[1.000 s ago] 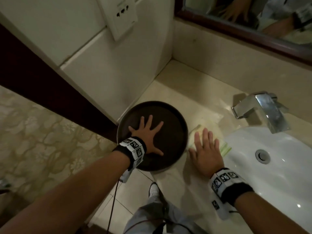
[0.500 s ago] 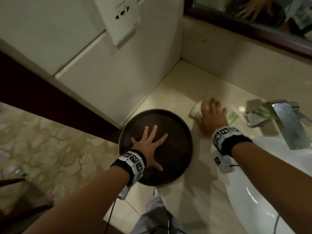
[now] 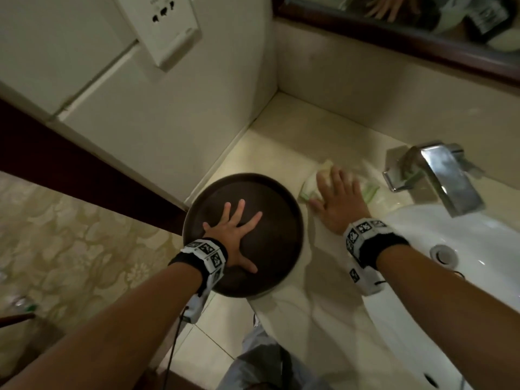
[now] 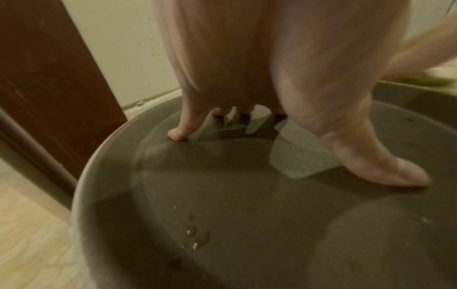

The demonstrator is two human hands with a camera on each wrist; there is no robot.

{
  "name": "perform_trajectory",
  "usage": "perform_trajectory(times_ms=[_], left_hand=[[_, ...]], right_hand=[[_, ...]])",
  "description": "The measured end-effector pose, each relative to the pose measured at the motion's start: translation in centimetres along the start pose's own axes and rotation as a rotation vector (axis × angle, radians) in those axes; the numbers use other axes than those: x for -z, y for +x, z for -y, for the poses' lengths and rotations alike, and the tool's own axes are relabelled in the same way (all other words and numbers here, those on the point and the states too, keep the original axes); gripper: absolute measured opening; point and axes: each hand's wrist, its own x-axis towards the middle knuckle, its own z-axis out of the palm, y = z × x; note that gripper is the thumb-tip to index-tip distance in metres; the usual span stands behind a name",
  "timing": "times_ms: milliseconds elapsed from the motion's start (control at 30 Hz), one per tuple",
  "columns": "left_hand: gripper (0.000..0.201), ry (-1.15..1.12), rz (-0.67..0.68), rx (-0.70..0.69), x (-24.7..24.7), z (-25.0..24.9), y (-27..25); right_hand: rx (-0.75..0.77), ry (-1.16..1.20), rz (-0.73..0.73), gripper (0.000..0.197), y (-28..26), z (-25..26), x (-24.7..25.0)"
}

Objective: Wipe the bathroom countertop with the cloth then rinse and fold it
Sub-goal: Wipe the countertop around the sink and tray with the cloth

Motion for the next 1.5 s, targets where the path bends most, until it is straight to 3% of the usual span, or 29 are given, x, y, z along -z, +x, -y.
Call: perform_trajectory(times_ms=[267,567,700,833,1167,1500], left_hand=[[0.128,0.013,-0.009,-0.010,0.0,0.1,0.0],[0.129,0.026,0.013,-0.003,0.1,0.1,0.2],[0.129,0.015,0.018,-0.011,0.0,0.1,0.2],[0.130,0.029,0.009,-0.012,0.1,0.0,0.1],[0.129,0.030,-0.003,-0.031,0.0,0.0,0.0],[0.128,0.018,-0.021,-0.022,0.0,0.0,-0.4]], right_hand=[[0.032,0.037,0.024,0.080,-6.7,0.0,-1.8],[0.041,0.032,0.019,0.080,-6.1,0.2,-2.0],[0.055,0.001,0.075,0.081,-4.0,0.5,-0.9],[0.051,0.005,0.115,0.059,-0.3,1.3,0.6],[0.036,-0.061,0.118,0.062,8.9,4.3,3.2],[0.071,-0.043,0.094,0.060,7.8,3.8,3.0]])
